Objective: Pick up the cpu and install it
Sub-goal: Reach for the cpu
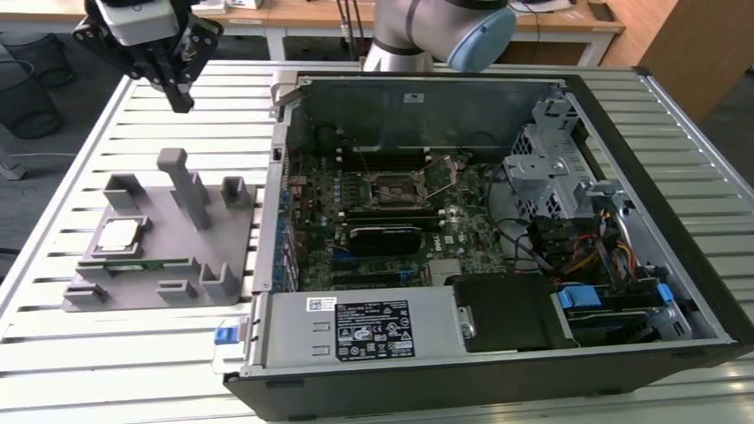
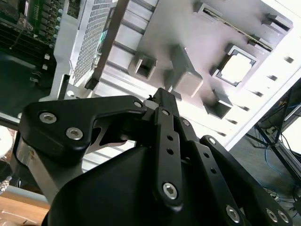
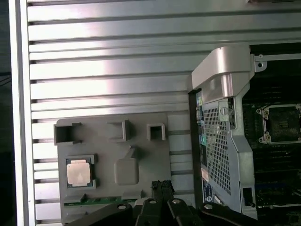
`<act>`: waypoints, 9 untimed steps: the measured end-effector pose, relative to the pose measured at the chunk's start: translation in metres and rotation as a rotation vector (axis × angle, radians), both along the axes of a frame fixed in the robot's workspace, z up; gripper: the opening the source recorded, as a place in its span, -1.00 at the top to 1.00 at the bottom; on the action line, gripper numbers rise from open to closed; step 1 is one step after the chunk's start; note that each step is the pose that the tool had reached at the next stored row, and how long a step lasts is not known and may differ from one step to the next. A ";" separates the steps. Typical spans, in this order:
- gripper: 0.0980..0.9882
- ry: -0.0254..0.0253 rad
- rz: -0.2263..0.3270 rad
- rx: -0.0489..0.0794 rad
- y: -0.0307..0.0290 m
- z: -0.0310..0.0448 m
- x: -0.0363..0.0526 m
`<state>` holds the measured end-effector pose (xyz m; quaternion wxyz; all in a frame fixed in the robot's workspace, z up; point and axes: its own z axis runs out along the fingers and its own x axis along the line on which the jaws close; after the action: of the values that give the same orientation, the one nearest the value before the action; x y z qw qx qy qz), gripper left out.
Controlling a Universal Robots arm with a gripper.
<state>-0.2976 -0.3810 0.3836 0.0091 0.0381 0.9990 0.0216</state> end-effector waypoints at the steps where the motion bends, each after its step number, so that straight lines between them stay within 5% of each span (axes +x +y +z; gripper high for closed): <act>1: 0.98 0.0001 0.000 0.000 0.0007 -0.0001 -0.0034; 9: 0.98 -0.0001 0.000 0.000 0.0030 -0.0018 -0.0385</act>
<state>-0.3361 -0.3779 0.3818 0.0091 0.0380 0.9990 0.0216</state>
